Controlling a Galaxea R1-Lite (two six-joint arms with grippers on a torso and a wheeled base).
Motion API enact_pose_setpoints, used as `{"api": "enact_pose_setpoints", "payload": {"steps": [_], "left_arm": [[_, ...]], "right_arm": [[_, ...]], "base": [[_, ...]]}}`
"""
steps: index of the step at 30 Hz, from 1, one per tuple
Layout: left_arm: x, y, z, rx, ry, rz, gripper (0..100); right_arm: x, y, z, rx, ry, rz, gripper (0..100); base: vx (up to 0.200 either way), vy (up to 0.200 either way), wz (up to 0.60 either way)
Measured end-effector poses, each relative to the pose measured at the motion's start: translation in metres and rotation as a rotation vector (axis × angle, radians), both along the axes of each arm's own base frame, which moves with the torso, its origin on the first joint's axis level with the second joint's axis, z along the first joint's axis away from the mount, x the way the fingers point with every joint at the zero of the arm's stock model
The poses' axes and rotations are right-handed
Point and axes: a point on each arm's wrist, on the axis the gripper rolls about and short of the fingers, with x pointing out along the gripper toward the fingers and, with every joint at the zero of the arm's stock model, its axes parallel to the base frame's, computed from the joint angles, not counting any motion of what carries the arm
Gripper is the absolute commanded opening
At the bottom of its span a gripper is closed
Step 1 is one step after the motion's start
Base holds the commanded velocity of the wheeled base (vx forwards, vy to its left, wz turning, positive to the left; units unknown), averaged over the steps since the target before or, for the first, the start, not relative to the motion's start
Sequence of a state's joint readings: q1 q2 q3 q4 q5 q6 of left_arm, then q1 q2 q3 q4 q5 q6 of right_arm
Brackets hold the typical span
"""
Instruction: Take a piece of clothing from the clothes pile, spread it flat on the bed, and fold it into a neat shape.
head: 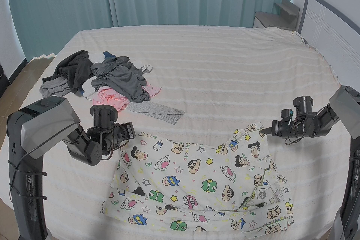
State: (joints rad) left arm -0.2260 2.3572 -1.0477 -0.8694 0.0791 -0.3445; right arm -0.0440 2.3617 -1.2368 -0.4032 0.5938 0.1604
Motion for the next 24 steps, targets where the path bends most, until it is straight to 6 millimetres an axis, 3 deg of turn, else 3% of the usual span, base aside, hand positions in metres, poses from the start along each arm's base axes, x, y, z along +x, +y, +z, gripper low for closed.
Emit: {"api": "enact_pose_setpoints", "payload": {"steps": [1,16,24], "left_arm": [[0.000,0.000,0.000,0.000,0.002,0.000,0],[-0.001,-0.001,-0.002,0.000,0.006,-0.001,0],[-0.002,-0.001,-0.003,-0.001,0.010,0.001,0]], "right_arm": [[0.000,0.001,-0.003,-0.001,0.008,0.002,100],[-0.002,0.004,-0.020,0.048,0.045,0.066,100],[-0.005,0.020,-0.031,0.055,0.079,0.110,100]], "base": [[0.000,0.000,0.00],[0.000,0.000,0.00],[0.000,0.000,0.00]]}}
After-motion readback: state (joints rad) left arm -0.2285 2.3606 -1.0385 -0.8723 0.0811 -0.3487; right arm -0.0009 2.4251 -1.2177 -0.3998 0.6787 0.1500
